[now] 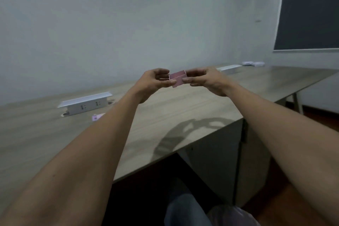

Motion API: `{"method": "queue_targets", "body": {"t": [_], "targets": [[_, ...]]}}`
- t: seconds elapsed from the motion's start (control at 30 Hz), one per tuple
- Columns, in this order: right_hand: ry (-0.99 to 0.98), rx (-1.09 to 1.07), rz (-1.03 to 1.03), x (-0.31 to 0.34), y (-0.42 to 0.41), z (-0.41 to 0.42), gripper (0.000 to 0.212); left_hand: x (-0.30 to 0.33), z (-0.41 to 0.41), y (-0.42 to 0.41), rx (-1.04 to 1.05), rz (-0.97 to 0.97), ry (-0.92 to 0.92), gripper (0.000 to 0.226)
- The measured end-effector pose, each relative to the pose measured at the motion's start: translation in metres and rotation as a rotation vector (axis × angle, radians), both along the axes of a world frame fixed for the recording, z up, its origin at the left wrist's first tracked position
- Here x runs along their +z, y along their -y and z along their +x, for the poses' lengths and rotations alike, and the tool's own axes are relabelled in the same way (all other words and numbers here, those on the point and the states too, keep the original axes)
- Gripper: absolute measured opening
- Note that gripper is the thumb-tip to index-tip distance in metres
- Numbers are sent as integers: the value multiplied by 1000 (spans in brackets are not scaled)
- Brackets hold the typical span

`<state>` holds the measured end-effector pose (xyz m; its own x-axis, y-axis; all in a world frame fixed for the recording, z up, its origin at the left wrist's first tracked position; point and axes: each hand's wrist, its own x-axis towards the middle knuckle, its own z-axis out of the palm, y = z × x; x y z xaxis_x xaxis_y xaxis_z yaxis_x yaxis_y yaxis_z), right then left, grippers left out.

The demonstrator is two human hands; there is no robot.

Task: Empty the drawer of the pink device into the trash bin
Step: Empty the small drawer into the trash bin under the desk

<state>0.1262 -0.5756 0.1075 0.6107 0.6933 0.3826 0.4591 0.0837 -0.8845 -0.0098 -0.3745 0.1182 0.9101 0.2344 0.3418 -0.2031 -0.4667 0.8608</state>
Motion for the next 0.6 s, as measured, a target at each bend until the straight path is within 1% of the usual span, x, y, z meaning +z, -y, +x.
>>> {"method": "queue_targets", "body": {"t": [0.1,0.27,0.37,0.5,0.6], "targets": [[-31,-63,22,-4,46,5,47,-8,24,36,-88,-32,23,70],[-107,-178,42,-24,124,7,34,-29,50,108,-257,-42,4,51],[-164,-235,47,-43,162,6,44,-49,59,144,-309,-57,-6,44],[-284,-251,60,-71,198,7,41,-82,74,179,-340,-103,-20,45],[-401,-277,110,-102,216,8,39,-114,82,201,-335,-120,-32,44]]}}
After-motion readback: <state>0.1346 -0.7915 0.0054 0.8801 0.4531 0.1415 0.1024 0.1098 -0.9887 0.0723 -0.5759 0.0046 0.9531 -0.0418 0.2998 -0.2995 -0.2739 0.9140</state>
